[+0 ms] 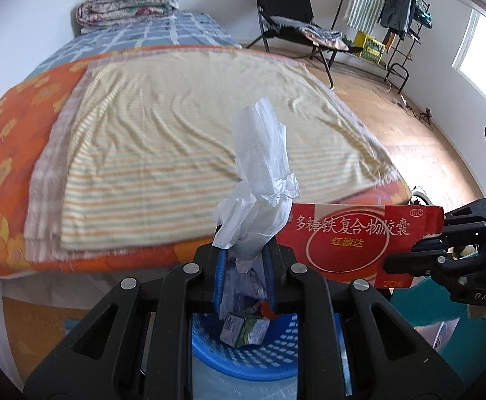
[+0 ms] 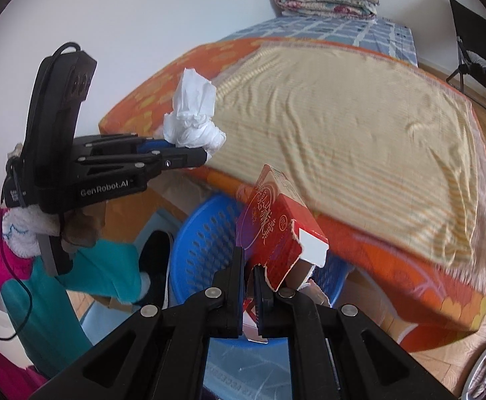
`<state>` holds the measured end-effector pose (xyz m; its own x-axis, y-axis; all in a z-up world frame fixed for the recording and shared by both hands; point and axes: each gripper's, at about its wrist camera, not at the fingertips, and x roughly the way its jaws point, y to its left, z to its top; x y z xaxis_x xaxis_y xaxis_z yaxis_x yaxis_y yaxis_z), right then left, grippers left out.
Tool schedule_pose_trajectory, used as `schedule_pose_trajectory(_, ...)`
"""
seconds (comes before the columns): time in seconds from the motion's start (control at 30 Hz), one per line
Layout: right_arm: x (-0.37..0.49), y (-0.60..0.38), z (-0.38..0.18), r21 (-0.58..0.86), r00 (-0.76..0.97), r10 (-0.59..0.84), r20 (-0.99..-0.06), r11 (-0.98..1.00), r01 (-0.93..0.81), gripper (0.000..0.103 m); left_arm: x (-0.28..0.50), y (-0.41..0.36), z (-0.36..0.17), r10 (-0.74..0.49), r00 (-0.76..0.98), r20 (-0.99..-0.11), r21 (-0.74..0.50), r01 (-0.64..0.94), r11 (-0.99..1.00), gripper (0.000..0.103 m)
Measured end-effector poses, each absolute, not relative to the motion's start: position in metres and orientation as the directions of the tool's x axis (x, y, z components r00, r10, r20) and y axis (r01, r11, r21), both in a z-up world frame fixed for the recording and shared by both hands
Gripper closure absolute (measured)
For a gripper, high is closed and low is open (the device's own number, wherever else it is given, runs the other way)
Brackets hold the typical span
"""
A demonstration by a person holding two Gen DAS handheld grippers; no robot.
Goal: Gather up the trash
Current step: 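Carry the tissue and red box with both tools over the blue basket, then open the left tool to drop the tissue while the right tool drops the red box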
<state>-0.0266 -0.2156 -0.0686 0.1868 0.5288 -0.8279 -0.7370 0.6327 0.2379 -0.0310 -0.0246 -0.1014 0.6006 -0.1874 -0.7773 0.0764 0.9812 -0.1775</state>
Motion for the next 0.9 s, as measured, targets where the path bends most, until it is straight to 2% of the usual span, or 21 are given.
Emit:
schedule_pose_trajectory(0.67,-0.05,-0.208,-0.116,0.23,0.085,0.438,-0.895,0.616,-0.754,0.1,-0.045,-0.05,-0.163,-0.216,0.473,-0.854,-0.196,0.092,0.976,0.085)
schedule_pose_trajectory(0.83,-0.046,-0.208,-0.123,0.228,0.078,0.422,-0.903,0.626,-0.746,0.096,-0.044,-0.051,-0.17,-0.211,0.454,-0.866,-0.19,0.093,0.977,0.083)
schedule_pose_trajectory(0.9,-0.045,-0.208,-0.124,0.227,0.077,0.418,-0.905,0.629,-0.744,0.095,-0.044,-0.052,-0.172,-0.21,0.448,-0.869,-0.188,0.094,0.978,0.076)
